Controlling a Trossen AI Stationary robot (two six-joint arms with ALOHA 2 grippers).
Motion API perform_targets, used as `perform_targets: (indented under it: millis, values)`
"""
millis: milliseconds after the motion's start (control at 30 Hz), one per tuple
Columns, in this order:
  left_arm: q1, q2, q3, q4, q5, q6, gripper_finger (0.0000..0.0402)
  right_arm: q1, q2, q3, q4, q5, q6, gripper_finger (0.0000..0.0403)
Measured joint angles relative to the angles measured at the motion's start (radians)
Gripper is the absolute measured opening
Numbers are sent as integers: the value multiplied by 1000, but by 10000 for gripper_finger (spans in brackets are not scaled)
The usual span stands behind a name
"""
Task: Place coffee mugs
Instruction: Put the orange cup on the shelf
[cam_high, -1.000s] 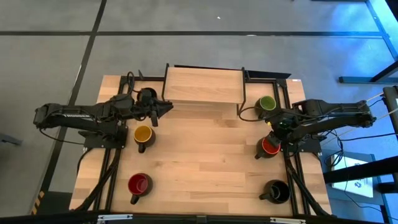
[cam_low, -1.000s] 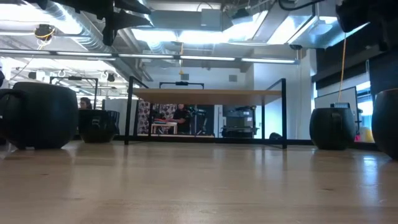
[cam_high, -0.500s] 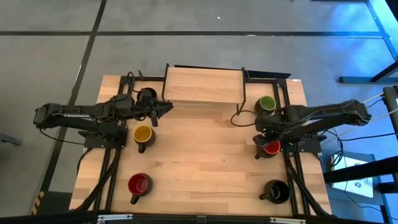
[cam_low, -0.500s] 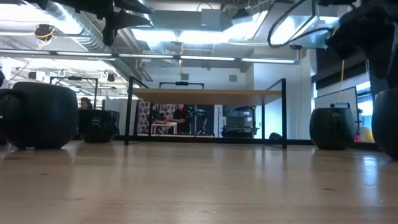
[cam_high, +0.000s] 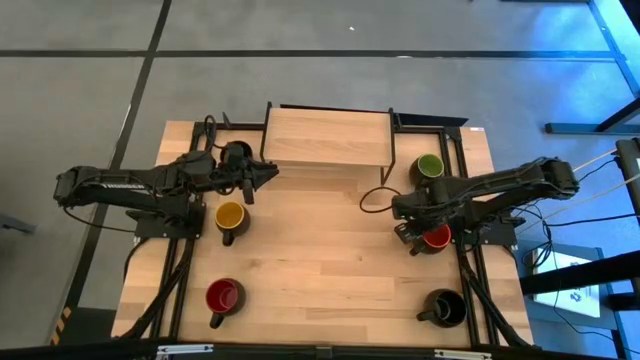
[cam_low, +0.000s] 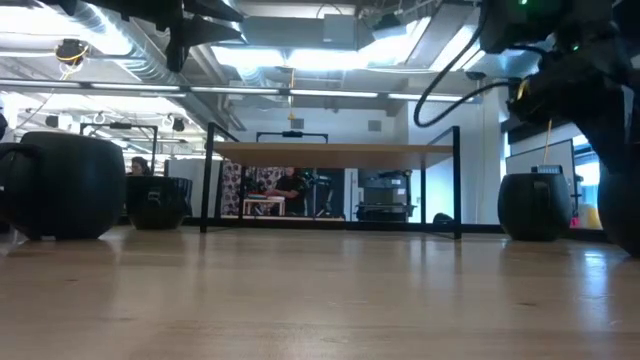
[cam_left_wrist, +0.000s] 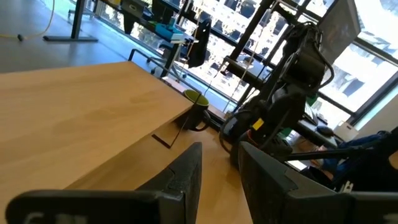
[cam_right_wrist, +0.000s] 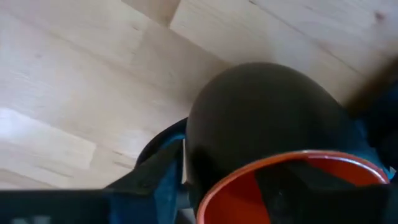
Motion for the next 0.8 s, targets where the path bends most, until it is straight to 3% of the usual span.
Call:
perform_targets:
  millis: [400, 567, 800]
  values:
    - [0, 0, 0, 3, 0, 41, 99, 0, 31, 0, 24, 2, -62, 17]
    - [0, 0, 0, 5, 0, 41, 99, 0, 30, 20, 1, 8, -120, 13]
    - [0, 0, 0, 26, 0, 40, 99, 38, 29, 234, -88, -3, -240, 9]
